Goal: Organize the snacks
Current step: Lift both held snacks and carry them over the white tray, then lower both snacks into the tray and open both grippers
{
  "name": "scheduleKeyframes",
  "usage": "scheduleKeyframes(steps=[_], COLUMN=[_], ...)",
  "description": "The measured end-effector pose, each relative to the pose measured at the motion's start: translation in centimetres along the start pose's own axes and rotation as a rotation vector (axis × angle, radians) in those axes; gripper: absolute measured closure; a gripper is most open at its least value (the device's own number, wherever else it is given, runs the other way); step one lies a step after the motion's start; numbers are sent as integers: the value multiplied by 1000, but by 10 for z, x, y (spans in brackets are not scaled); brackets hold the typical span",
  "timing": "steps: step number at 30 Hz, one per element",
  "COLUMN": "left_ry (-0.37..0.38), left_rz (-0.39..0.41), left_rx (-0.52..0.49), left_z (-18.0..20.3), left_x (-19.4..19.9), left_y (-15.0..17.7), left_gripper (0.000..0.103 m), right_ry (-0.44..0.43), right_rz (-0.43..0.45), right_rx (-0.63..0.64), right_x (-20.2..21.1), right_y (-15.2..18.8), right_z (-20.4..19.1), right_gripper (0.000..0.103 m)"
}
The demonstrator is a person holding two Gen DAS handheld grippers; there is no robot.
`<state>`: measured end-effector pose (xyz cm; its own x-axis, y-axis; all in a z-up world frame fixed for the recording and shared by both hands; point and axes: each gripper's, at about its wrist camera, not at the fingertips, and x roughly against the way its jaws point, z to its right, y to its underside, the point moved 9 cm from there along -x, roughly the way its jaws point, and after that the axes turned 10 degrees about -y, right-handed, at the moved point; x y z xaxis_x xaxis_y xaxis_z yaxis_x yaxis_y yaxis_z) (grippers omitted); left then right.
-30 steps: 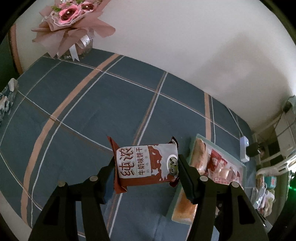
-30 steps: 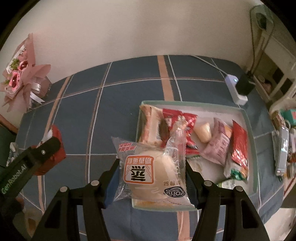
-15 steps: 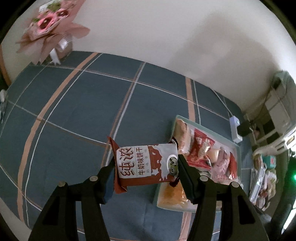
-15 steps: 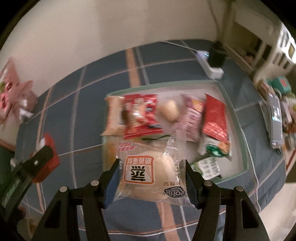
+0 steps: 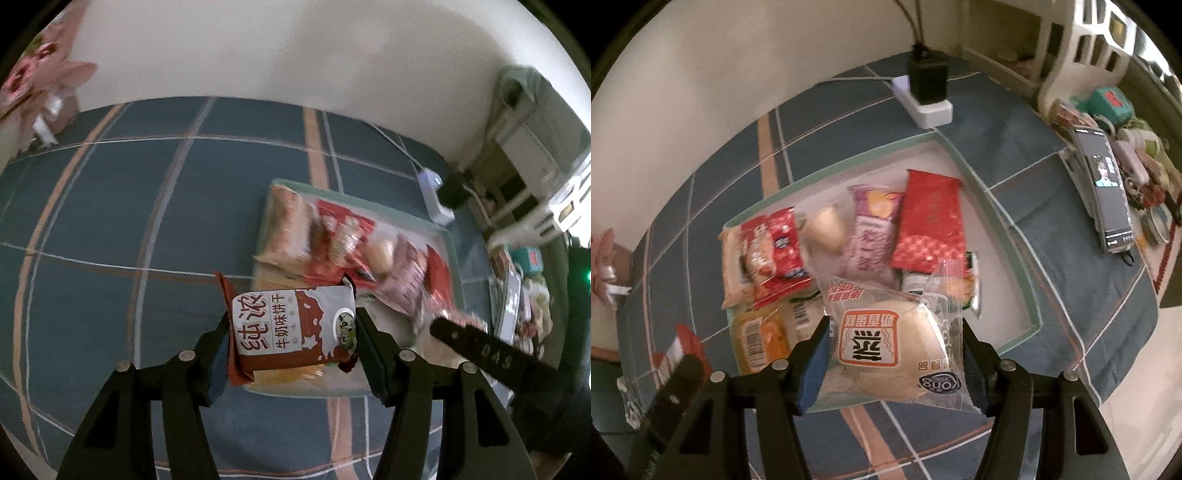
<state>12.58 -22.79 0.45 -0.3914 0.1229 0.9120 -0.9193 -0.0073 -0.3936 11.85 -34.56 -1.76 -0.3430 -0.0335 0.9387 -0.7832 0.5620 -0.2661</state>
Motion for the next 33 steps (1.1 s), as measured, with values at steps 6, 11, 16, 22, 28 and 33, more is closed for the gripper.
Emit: scheduleKeyframes(steps=[6, 11, 16, 22, 28, 33], left_ry=[4, 28, 21, 34, 38, 34], left_rz=[-28, -35, -3, 22, 31, 27], left_rx=[-74, -77, -85, -102, -107, -99], left_z=[28, 39, 43, 50, 51, 51], left_x=[-11, -21, -25, -27, -30, -33], left_y=[11, 9, 2, -3, -5, -6], left_gripper=[41, 41, 40, 40, 40, 39], right_ry=[-8, -10, -13, -21, -22, -23], right_rz=[17, 30, 23, 19, 11, 1], right_rx=[-37, -31, -25, -11, 0, 3], right_x=[3, 4, 0, -4, -7, -11], right_y=[-11, -19, -22, -26, -27, -27], right_z=[17, 18, 16, 10, 7, 6], right_gripper=[36, 36, 36, 36, 36, 36])
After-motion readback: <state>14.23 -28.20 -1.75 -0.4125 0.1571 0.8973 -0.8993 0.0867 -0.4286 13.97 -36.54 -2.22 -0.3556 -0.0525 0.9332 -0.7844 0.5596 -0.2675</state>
